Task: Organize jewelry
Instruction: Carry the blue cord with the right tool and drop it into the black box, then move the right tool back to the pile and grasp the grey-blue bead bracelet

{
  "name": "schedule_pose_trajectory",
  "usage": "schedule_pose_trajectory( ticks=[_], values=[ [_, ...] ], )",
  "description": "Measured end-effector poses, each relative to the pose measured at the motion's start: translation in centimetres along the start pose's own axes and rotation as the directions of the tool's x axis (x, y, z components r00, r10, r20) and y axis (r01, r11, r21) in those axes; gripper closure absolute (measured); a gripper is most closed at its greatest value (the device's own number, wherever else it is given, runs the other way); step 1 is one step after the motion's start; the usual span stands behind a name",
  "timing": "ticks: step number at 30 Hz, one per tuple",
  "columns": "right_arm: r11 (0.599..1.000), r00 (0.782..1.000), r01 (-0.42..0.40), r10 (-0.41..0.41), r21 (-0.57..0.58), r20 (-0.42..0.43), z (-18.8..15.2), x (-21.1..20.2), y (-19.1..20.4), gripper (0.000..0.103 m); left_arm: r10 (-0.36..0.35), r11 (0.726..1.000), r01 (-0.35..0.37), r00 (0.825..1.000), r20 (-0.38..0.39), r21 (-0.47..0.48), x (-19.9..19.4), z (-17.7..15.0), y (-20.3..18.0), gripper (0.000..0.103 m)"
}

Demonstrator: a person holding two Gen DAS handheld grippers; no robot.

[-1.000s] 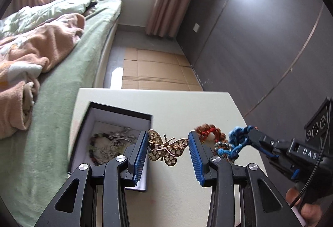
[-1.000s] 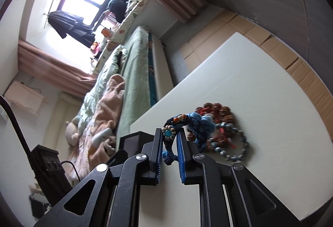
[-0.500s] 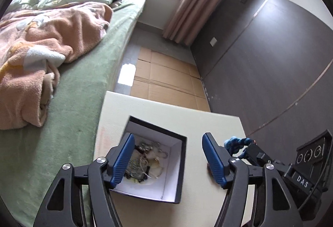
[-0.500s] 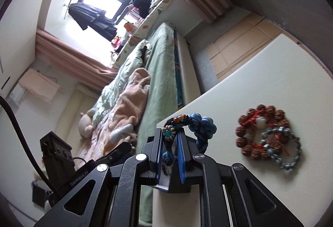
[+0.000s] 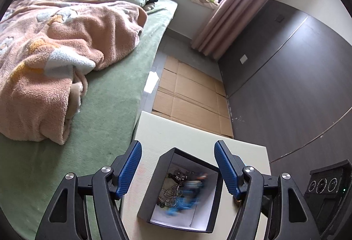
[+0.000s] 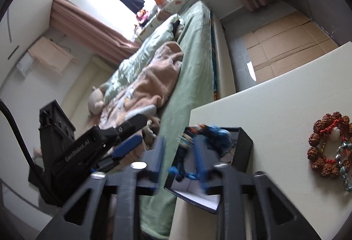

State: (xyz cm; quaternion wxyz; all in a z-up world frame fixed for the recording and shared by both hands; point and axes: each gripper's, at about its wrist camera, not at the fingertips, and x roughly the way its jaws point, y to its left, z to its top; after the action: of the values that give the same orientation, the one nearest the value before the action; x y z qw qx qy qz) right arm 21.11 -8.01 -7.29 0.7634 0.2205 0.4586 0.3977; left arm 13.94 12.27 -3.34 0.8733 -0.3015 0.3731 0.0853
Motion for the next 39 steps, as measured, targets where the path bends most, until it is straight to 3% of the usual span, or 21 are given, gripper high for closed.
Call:
schedule_pose_trajectory(
  ticks=[1,10,18,25,39],
  values=[
    [1.000,1.000,0.014,-0.014,0.004,0.017,0.0,-0.3,-0.1,0.039,-0.001,1.000,0.001,1.000,-0.003,-0.002,0.1,-0.1,0.0,0.033],
    [0.992,0.991,0.072,-0.083,0.108,0.101,0.6,-5.1,-3.4,0.038,-0.015,0.999,0.015,1.000,-0.008,0.043,0.1,-1.0,-1.5,0.034],
    [0.969,0.967,0.141,-0.178,0.202,0.180,0.2,-11.3,-7.2,0.038,-0.032,0.995,0.031,0.999,0.009,0.096,-0.3,-2.7,-3.9,0.033],
    [0.941,0.954,0.231,-0.269,0.246,0.132,-0.8,-13.7,-10.1,0.038,-0.048,0.988,0.049,0.999,-0.011,0.148,0.1,-4.7,-6.4,0.034],
    [0.879,0.916,0.387,-0.402,0.278,-0.005,-2.6,-13.2,-14.6,0.041,-0.042,0.964,0.054,0.998,-0.049,0.260,0.9,-8.6,-10.2,0.033]
  ],
)
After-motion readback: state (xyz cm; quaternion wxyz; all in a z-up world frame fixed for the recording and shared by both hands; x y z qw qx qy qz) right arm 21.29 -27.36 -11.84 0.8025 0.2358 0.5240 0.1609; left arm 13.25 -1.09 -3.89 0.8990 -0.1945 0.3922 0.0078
